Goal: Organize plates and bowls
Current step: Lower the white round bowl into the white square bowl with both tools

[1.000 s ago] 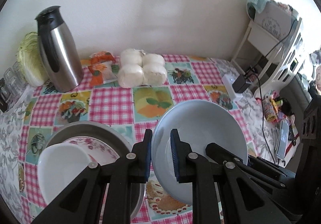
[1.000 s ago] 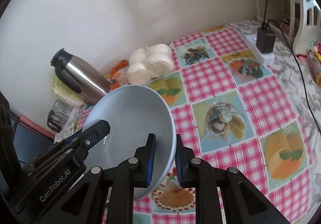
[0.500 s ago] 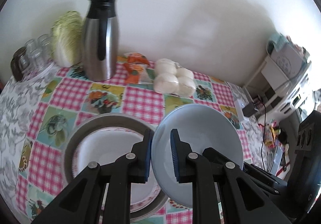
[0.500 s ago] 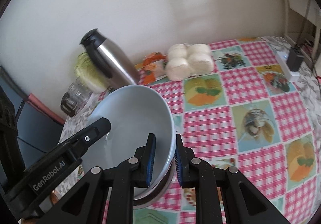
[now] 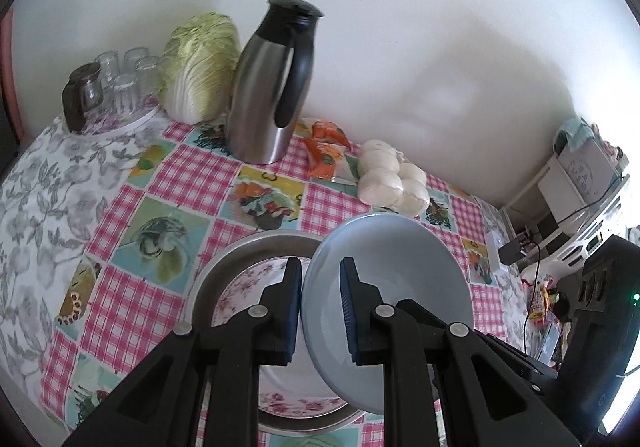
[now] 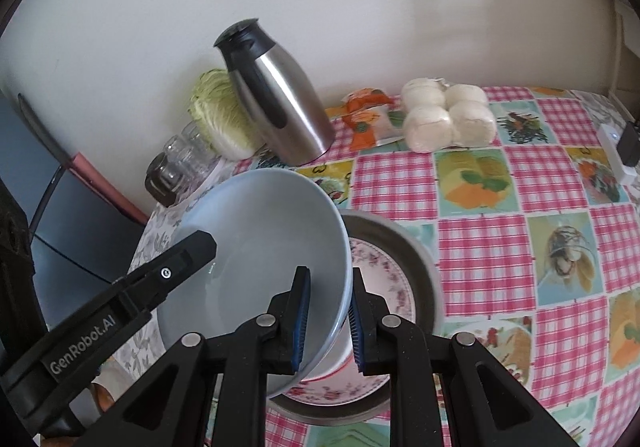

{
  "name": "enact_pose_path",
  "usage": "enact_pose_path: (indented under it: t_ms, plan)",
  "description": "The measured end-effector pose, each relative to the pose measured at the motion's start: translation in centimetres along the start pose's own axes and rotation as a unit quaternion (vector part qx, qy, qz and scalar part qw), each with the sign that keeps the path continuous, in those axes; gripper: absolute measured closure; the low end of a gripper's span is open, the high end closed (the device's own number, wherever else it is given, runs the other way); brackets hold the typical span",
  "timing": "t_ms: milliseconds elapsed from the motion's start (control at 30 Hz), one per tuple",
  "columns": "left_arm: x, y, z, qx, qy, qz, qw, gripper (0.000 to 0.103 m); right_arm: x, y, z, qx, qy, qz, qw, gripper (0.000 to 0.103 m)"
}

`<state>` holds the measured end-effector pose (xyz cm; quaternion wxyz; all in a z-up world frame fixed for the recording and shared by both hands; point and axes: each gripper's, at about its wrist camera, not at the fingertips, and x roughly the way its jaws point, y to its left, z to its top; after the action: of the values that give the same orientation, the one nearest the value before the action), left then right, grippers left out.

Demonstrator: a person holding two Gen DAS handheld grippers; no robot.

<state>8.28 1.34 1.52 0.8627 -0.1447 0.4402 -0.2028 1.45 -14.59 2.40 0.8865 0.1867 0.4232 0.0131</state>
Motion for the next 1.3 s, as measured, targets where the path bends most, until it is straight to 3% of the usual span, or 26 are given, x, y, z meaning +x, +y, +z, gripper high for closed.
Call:
enact_pose_path:
  t_ms: [667,1300]
  plan:
    - [2.1,2.5,-0.4,-0.029,0.036,-0.002,0.9989,0.084,3.2,1.5,-1.0,-0.024,0.045,-0.032,0.998,0.081]
    - [3.6,3.0,-0.9,-0.018,0.041,0.038,0.9983,0.089,4.1,1.8,-1.4,-0.034,0.056,-0.055,0.996,0.078]
